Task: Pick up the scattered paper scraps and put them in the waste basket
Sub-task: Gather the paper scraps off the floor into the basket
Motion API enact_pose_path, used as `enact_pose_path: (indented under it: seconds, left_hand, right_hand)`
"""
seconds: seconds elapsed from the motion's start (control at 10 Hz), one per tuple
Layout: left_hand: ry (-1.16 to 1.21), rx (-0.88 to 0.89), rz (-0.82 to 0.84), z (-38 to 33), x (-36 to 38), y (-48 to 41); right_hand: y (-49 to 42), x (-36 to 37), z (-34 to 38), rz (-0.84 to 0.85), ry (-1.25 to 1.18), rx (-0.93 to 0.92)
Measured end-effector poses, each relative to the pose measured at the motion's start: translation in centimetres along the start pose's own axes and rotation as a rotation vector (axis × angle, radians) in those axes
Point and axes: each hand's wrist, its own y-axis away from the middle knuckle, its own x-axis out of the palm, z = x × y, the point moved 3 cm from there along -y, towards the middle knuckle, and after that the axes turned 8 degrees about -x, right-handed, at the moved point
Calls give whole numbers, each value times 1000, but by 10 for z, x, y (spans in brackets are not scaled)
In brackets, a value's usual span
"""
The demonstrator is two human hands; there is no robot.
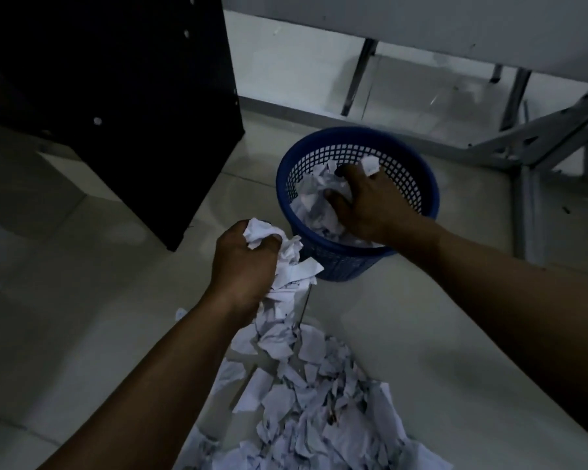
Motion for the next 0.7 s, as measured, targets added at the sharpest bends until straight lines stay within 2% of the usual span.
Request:
enact_pose_path:
  seconds: [0.1, 0.3, 0.5, 0.6, 0.7]
  left_hand:
    - [39, 0, -25, -10, 10, -3]
    - [45, 37, -78, -36, 29, -13]
    - [-16, 78, -85, -60, 46, -24]
    - [-48, 80, -101, -69, 54, -31]
    - [-75, 62, -123, -76, 62, -36]
  right_hand:
    - [3, 4, -2, 146, 135, 114]
    - [0, 28, -17, 508, 73, 49]
    - [5, 21, -9, 639, 36, 85]
    - [6, 12, -5, 675, 100, 103]
    - [5, 10, -6, 595, 71, 121]
